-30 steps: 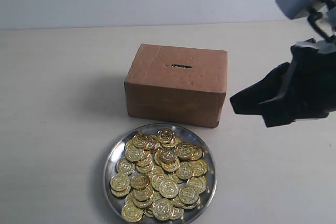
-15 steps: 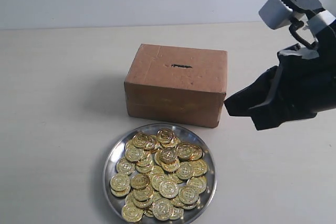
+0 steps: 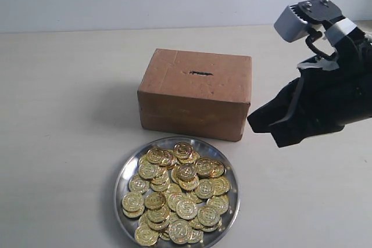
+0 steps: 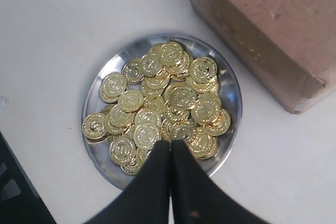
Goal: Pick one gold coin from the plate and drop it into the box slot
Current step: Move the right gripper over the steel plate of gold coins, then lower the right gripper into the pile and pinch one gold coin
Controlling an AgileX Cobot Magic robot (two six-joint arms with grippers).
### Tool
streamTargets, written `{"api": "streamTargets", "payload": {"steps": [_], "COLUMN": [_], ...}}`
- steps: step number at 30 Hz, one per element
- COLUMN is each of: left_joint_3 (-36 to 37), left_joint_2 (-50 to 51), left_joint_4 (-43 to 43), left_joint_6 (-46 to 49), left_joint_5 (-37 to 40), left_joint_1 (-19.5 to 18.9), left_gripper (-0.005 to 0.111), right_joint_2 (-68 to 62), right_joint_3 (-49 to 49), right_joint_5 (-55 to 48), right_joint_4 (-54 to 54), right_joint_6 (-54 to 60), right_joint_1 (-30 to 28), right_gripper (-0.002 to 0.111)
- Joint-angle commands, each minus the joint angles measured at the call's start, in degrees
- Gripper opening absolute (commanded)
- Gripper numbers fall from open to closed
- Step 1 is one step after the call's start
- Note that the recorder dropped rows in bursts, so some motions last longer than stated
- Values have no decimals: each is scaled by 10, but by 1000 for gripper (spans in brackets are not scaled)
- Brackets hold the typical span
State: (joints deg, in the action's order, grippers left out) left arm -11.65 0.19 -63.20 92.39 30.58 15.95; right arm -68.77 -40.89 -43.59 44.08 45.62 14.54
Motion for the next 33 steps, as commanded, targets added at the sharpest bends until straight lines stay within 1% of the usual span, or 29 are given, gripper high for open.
{"api": "streamTargets", "payload": {"steps": [1,5,9,16,18,21,25,28,31,33], "left_joint_3": [7,9,9,9,9,9,9,9,9,9], "left_joint_2": [-2,-2,-2,-2,-2,-2,-2,-2,-2,-2], "left_joint_4": [-4,-7,-7,-7,-7,-4,-2,-2,-2,-1], "left_joint_6": [19,25,28,32,32,32,32,32,32,32], "left_joint_5": [5,5,5,5,5,5,5,5,5,5], "left_joint_1": [3,3,3,3,3,3,3,3,3,3], "left_gripper": [0,0,0,0,0,0,0,0,0,0], "right_joint_2": [-1,-1,-23,-123,-153,-199,-254,-289,-324,-346], "right_joint_3": [-4,-4,-24,-69,-82,-106,-150,-182,-211,-230], "right_joint_5": [16,58,64,55,52,52,55,52,45,40], "right_joint_4": [-2,-18,-37,-49,-81,-170,-317,-387,-403,-400], "right_joint_6": [3,-15,-24,-24,-38,-88,-216,-277,-282,-282], "right_joint_1": [1,1,1,5,24,79,153,195,225,238], "right_gripper": [0,0,0,0,0,0,0,0,0,4]}}
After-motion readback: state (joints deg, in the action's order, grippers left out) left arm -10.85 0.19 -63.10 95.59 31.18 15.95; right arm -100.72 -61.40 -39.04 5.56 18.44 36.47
